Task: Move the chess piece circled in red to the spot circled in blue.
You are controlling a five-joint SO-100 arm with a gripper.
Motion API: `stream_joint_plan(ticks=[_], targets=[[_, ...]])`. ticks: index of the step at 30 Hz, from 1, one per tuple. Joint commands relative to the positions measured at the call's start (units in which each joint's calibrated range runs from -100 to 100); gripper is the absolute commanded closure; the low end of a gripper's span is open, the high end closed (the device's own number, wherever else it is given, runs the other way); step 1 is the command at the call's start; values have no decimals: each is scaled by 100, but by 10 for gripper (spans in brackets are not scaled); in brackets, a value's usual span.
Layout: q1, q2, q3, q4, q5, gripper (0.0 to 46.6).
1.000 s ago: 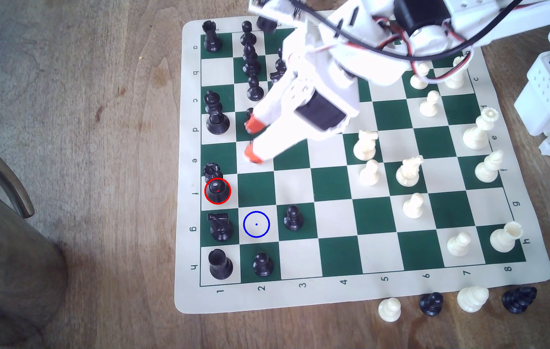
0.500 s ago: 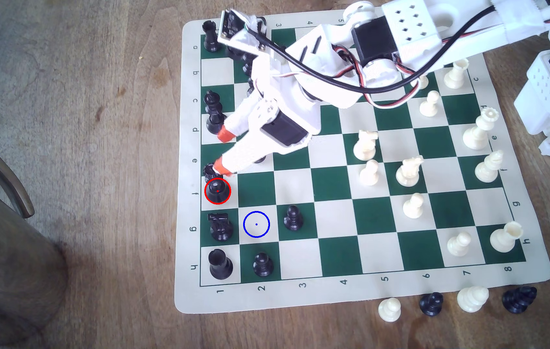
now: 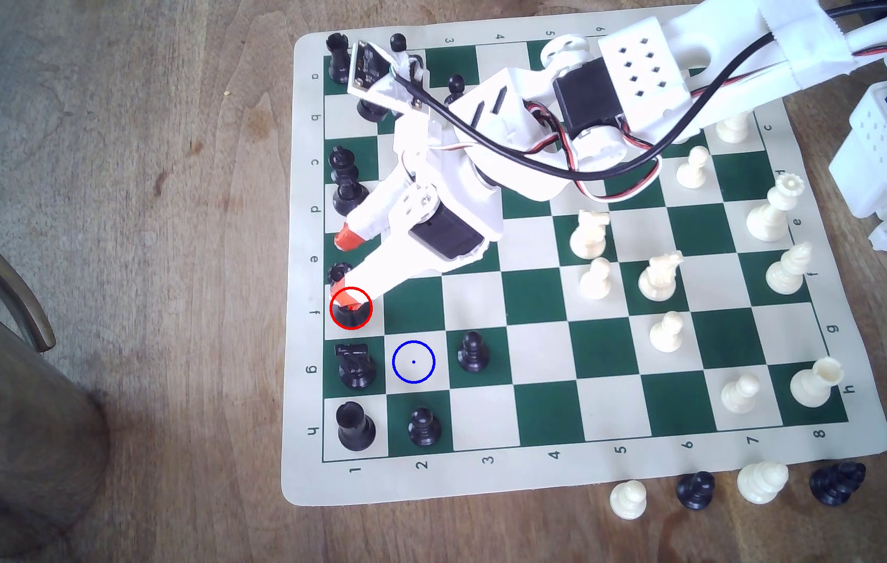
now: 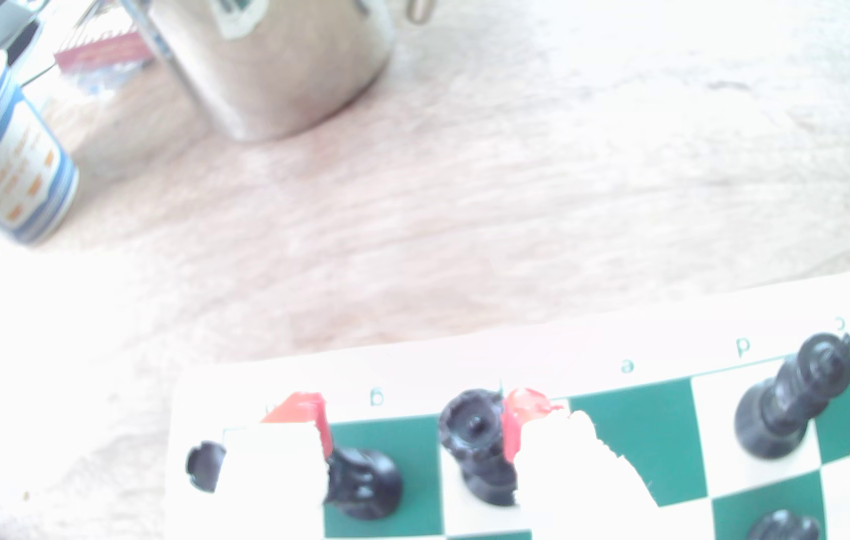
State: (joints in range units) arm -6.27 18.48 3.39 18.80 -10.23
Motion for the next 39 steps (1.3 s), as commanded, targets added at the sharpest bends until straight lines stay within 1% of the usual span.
stream_joint_plan(ticks=[1,24,29,39], targets=[[-11,-65,-339,-202,-24,284],[99,258,-167,-677,-24,286],[107,309,-103,-758,-34,301],[107,385,114,-947,-34,303]])
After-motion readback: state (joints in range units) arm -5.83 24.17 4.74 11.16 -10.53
